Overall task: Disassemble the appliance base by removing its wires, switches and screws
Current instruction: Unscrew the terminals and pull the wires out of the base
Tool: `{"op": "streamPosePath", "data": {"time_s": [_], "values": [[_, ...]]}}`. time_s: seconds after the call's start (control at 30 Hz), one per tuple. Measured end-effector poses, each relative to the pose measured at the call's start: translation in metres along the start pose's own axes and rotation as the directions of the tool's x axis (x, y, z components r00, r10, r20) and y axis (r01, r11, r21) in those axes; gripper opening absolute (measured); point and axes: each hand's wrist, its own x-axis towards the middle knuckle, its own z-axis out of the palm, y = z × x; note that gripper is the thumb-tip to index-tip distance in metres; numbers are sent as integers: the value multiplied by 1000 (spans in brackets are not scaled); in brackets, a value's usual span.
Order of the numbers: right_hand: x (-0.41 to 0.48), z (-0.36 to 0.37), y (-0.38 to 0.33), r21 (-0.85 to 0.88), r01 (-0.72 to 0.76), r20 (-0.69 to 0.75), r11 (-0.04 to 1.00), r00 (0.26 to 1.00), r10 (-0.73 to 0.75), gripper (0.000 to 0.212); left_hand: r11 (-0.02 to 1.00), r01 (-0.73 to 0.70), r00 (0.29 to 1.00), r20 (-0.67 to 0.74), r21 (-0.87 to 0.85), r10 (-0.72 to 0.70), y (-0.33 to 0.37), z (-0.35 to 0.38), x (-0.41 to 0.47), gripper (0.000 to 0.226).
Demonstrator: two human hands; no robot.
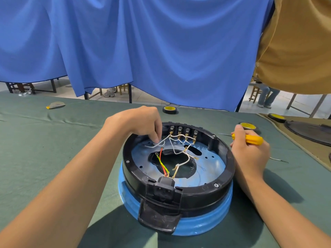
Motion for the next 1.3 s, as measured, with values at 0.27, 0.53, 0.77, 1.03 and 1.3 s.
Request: {"op": "streamPosePath", "data": {"time_s": [0.27,0.53,0.77,1.03,1.3], "values": [[-2,0,-5,32,-64,-3,997,998,64,43,1000,7,998,56,24,-8,2,3,-2,12],[-4,2,-4,46,-54,7,997,999,54,39,997,-45,998,47,61,42,0,6,-1,35],[-4,1,-4,44,-50,7,998,999,50,40,998,-70,996,-50,3,70,2,6,-5,24],[-1,1,-3,76,-80,12,994,997,79,42,986,-142,962,-245,-82,118,10,-12,-11,6],[56,-27,-50,226,-202,92,953,978,186,42,931,-332,879,-408,-150,248,57,-25,-21,5]]}}
